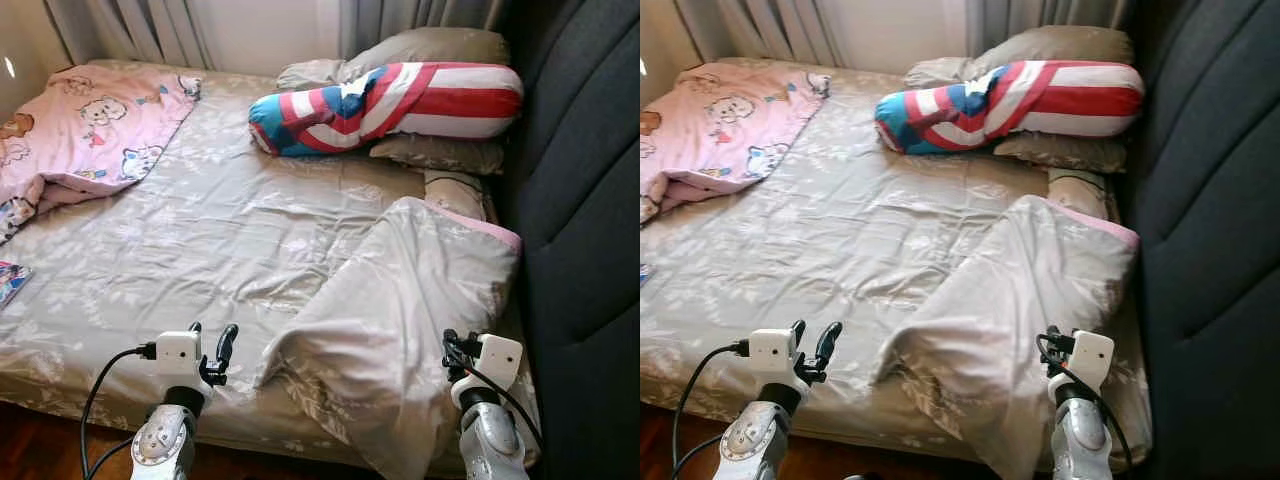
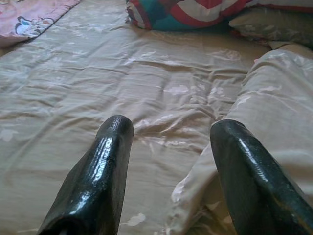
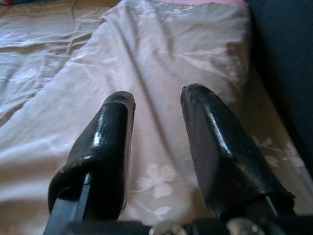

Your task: Clean up the room

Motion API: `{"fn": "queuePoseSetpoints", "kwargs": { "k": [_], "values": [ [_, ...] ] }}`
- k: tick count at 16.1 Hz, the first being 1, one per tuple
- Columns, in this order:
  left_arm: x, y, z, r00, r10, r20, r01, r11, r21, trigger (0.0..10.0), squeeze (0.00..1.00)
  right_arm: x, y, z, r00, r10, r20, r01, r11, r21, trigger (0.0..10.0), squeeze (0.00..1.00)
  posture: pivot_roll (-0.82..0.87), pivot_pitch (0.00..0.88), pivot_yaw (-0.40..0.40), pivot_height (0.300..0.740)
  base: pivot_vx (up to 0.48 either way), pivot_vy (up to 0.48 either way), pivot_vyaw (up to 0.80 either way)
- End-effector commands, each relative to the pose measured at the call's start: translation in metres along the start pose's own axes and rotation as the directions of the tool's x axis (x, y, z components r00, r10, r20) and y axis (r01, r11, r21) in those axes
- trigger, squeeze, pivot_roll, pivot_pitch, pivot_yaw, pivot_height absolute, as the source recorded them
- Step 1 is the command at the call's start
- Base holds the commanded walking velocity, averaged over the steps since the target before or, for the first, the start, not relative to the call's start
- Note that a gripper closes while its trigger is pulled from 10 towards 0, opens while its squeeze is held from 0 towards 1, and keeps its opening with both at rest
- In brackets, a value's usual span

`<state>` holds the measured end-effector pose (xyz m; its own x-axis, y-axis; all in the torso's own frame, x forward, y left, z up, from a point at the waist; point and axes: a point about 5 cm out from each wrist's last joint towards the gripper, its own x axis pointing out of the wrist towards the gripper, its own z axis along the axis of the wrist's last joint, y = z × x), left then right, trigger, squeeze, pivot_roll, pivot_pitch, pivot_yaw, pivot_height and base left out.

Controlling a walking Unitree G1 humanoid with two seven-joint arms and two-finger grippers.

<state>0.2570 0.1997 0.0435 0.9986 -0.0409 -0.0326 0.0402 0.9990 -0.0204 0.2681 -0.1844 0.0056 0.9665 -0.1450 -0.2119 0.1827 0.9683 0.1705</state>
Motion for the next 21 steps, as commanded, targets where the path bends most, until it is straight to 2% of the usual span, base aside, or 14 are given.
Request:
{"fn": "queuePoseSetpoints", "kwargs": {
  "k": [1, 4, 5, 7, 11, 14, 17, 21],
  "values": [
    [-0.003, -0.001, -0.004, 1.000, -0.004, -0.028, 0.004, 1.000, -0.002, 10.0, 0.00, 0.000, -0.003, 0.002, 1.000, -0.013, 0.002, 0.013, 1.000, 0.002, 10.0, 0.00, 0.00, 0.133, -0.032, 0.740, 0.000, 0.000, 0.00],
    [0.000, -0.003, -0.001, 1.000, -0.009, -0.026, 0.009, 1.000, -0.004, 10.0, 0.00, 0.003, -0.002, 0.004, 1.000, -0.015, -0.008, 0.015, 1.000, -0.009, 10.0, 0.00, 0.00, 0.151, -0.033, 0.740, 0.000, 0.000, 0.00],
    [0.001, -0.003, 0.001, 1.000, -0.008, -0.019, 0.008, 1.000, -0.004, 10.0, 0.00, 0.006, -0.003, 0.000, 0.998, -0.027, -0.059, 0.026, 0.999, -0.031, 10.0, 0.00, 0.00, 0.157, -0.032, 0.740, 0.000, 0.000, 0.00],
    [0.001, -0.003, 0.002, 1.000, -0.004, -0.015, 0.004, 1.000, -0.004, 10.0, 0.00, 0.005, 0.001, 0.002, 0.999, 0.001, -0.033, -0.002, 0.999, -0.043, 10.0, 0.00, 0.00, 0.166, -0.030, 0.710, 0.000, 0.000, 0.00],
    [0.002, -0.002, 0.006, 1.000, -0.004, -0.009, 0.003, 1.000, -0.001, 10.0, 0.00, 0.004, 0.005, -0.002, 0.999, 0.000, -0.053, -0.002, 0.999, -0.040, 10.0, 0.00, 0.01, 0.177, -0.024, 0.705, 0.000, 0.000, 0.00],
    [0.001, -0.001, 0.008, 1.000, -0.002, -0.007, 0.002, 1.000, 0.002, 10.0, 0.00, 0.006, 0.008, -0.006, 0.994, -0.010, -0.104, 0.004, 0.999, -0.051, 10.0, 0.00, 0.01, 0.180, -0.022, 0.695, 0.000, 0.000, 0.00],
    [0.000, -0.001, 0.008, 1.000, -0.003, -0.010, 0.003, 1.000, 0.003, 10.0, 0.00, 0.004, 0.011, -0.005, 0.997, 0.005, -0.071, -0.008, 0.999, -0.039, 10.0, 0.00, 0.01, 0.184, -0.019, 0.685, 0.000, 0.000, 0.00],
    [0.000, 0.000, 0.009, 1.000, -0.003, -0.013, 0.004, 1.000, 0.006, 10.0, 0.00, 0.005, 0.014, -0.005, 0.997, 0.005, -0.076, -0.008, 0.999, -0.035, 10.0, 0.00, 0.02, 0.185, -0.016, 0.685, 0.000, 0.000, 0.00]
  ]
}}
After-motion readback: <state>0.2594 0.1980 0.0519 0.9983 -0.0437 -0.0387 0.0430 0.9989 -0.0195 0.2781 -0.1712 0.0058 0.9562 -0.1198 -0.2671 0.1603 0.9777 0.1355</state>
